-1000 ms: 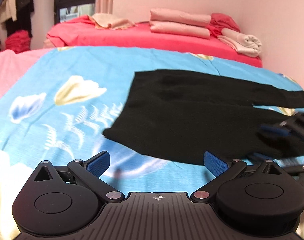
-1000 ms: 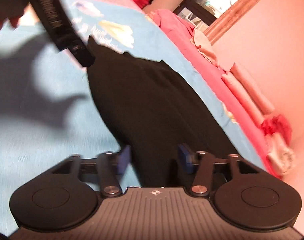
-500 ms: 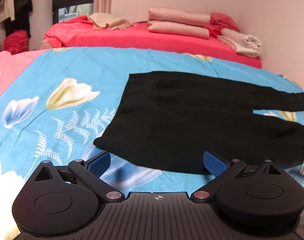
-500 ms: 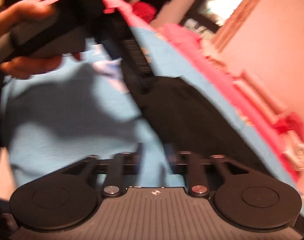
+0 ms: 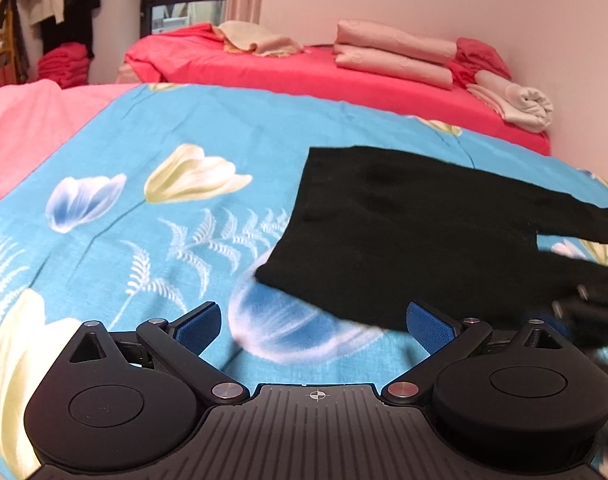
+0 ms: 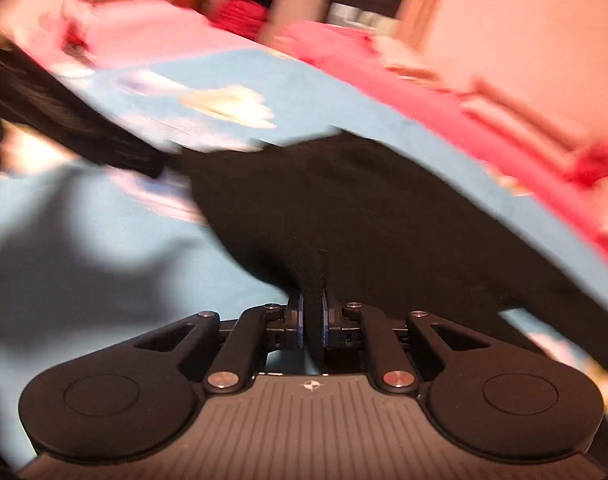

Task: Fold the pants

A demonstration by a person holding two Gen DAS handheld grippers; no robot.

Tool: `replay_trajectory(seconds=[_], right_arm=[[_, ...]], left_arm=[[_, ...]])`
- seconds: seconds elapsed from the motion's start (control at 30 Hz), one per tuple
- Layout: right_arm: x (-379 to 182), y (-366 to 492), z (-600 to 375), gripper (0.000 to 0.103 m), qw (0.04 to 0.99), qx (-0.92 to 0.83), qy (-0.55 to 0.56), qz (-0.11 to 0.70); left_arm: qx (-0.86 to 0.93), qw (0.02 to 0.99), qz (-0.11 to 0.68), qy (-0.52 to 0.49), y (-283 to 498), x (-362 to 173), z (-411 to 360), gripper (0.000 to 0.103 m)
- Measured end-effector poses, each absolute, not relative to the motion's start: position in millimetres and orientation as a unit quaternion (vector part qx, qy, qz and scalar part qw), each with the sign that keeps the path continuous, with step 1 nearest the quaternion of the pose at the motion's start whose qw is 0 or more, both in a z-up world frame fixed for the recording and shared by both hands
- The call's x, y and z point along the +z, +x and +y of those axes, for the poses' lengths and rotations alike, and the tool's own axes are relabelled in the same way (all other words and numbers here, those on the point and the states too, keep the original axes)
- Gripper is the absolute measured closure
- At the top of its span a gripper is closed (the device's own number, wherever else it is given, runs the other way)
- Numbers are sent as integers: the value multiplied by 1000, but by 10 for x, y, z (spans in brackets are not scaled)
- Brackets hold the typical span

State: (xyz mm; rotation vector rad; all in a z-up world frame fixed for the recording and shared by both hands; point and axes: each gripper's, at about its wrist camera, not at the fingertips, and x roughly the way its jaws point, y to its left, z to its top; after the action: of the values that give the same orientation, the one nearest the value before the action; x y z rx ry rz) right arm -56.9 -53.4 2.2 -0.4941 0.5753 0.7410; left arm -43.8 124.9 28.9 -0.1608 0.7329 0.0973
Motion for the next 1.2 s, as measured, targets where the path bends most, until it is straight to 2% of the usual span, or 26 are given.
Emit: replay_trajectory(seconds=[0.13,0.17,0.2,0.27,0.37,0.43,0.5,0.6,0.63,0.67,0.73,0.77,0.8,0.97,1.0,1.1,1.13,1.2], right_arm=[[-72,-780,-515,94,856,362,-270,251],[-52,-811,-526,89,858,363,-264,249],[-30,-849,-544,73,859,369,-258,245],[8,-946,-639,61,852,385,-258,242],[124,-927,-836,63,859,379,-244,244],[204,-825,-1049,60,877,351,-211,250],[239,-644,-1409,44,902,290,-163,274],[23,-365,-1973,35,897,204,-107,377],[58,-388,-2227,37,901,212,-58,374],[110,-406,-2428,46,899,212,-23,382],[250,-483,-2879,34,916,169,45,360],[304,-537,-3137,22,930,129,75,335],[335,-569,-3398,20,941,81,105,311],[121,-519,-4748,22,904,-218,244,276],[43,-490,-4950,26,890,-247,262,278],[-111,-462,-5274,27,898,-219,303,231],[-117,-386,-5297,31,900,-220,299,231],[-149,-298,-5311,76,905,-217,274,243]], left_arm=[[45,931,352,-83,-255,322,1179,0],[39,933,348,-84,-195,319,1139,0],[36,932,350,-83,-131,303,1104,0],[35,928,364,-72,32,220,1019,0],[37,916,397,-43,207,-27,933,0],[39,923,383,-13,177,-117,870,0],[42,928,371,-1,129,-146,831,0],[37,929,369,-9,116,-152,865,0],[35,929,368,-10,113,-152,875,0],[33,930,367,-9,101,-150,892,0],[32,931,364,-8,85,-156,899,0],[32,931,364,-8,86,-155,897,0],[34,931,363,-8,86,-153,892,0],[36,933,358,-9,70,-154,884,0],[36,933,357,-9,69,-155,886,0],[37,934,356,-10,71,-159,886,0],[37,933,357,-11,72,-158,890,0],[38,933,357,-10,72,-156,892,0]])
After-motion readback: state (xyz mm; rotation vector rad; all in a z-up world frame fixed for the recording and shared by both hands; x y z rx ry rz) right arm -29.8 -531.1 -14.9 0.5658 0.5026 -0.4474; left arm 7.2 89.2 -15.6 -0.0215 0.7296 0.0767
